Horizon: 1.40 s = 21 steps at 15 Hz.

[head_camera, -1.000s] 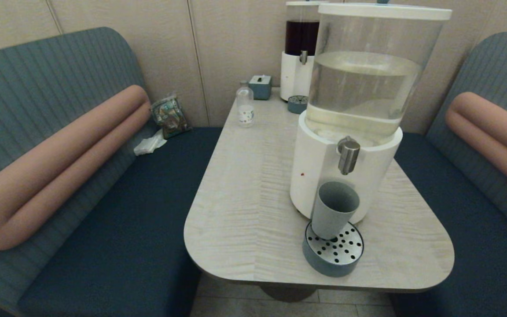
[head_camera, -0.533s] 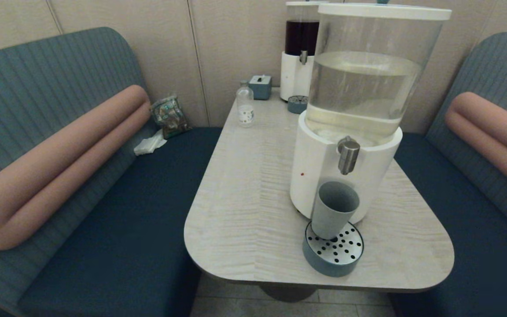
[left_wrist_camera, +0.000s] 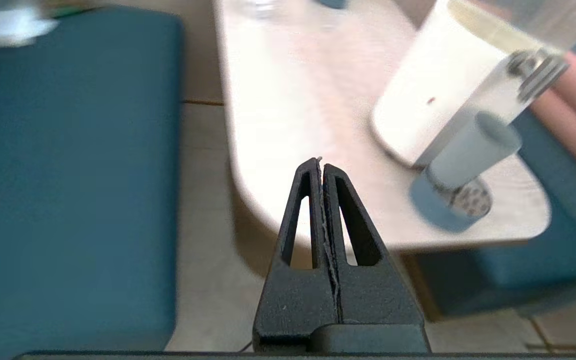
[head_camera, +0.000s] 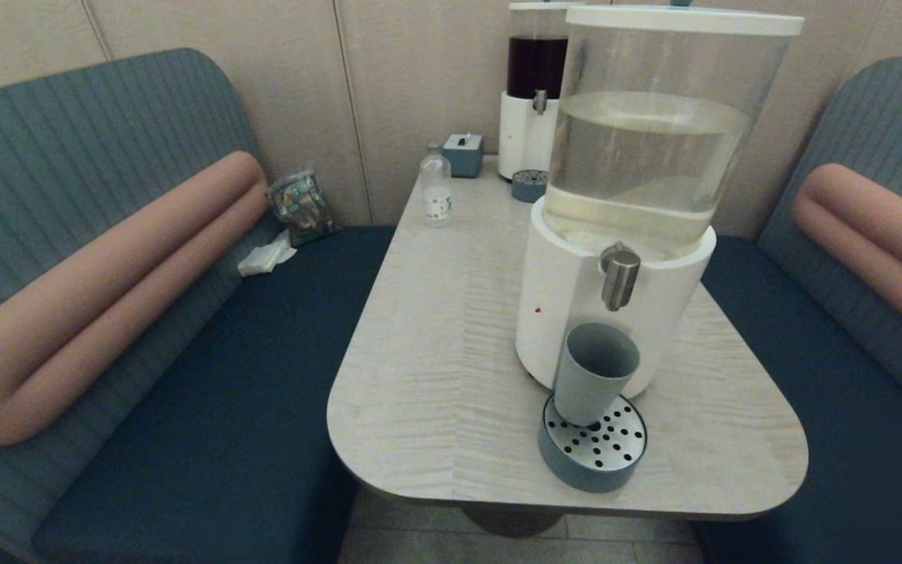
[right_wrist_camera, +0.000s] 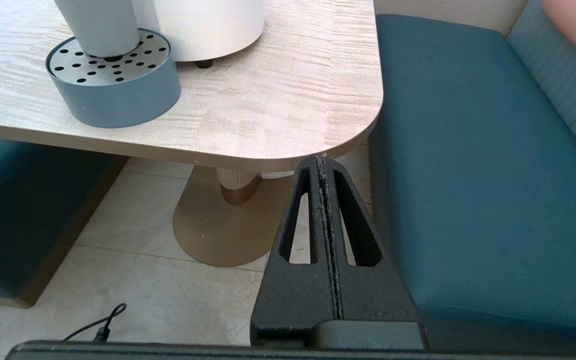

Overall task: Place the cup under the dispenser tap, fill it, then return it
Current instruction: Place the cup next to the water dispenser

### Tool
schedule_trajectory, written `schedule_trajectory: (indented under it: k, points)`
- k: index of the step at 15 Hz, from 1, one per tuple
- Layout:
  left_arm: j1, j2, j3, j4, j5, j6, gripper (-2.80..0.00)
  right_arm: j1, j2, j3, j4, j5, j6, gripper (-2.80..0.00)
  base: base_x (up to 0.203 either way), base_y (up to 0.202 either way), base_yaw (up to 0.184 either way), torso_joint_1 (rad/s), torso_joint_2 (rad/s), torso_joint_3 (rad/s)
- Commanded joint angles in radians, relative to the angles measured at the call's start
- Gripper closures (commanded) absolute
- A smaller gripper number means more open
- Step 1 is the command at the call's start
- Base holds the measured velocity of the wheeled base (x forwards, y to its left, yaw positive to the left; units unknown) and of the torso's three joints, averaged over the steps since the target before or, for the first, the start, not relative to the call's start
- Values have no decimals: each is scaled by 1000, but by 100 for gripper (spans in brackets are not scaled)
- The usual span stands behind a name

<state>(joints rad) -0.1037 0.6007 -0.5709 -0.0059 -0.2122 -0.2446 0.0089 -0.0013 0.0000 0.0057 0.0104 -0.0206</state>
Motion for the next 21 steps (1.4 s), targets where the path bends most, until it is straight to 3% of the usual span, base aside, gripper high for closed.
schedule_trajectory:
  k: [1,4,5,7,8,11,12,14,18,21]
  points:
    - [-12,263,-3,-191,-22,2,0,0,-3,0,0,0,-1,0,0,0,0,0,0,0]
    - [-20,496,3,-588,-111,35,0,0,-3,1,-1,0,-1,0,0,0,0,0,0,0]
    - [-21,531,6,-678,-188,44,0,0,-3,0,0,0,-1,0,0,0,0,0,0,0]
    - [-22,534,36,-704,-332,58,0,0,-3,2,0,0,-1,0,0,0,0,0,0,0]
    - [-22,531,68,-707,-397,104,0,0,-3,0,0,0,-1,0,0,0,0,0,0,0]
    - [-22,573,139,-753,-588,362,0,0,-3,1,0,0,-1,0,0,0,0,0,0,0]
    - [-22,609,149,-786,-606,421,0,0,-3,1,0,0,-1,0,0,0,0,0,0,0]
    - [-21,703,155,-890,-617,472,0,0,-3,0,0,0,-1,0,0,0,0,0,0,0]
    - [-19,1021,128,-1226,-623,470,0,0,-3,2,0,0,-1,0,0,0,0,0,0,0]
    - [-18,1181,20,-1303,-623,456,0,0,-3,2,0,0,-1,0,0,0,0,0,0,0]
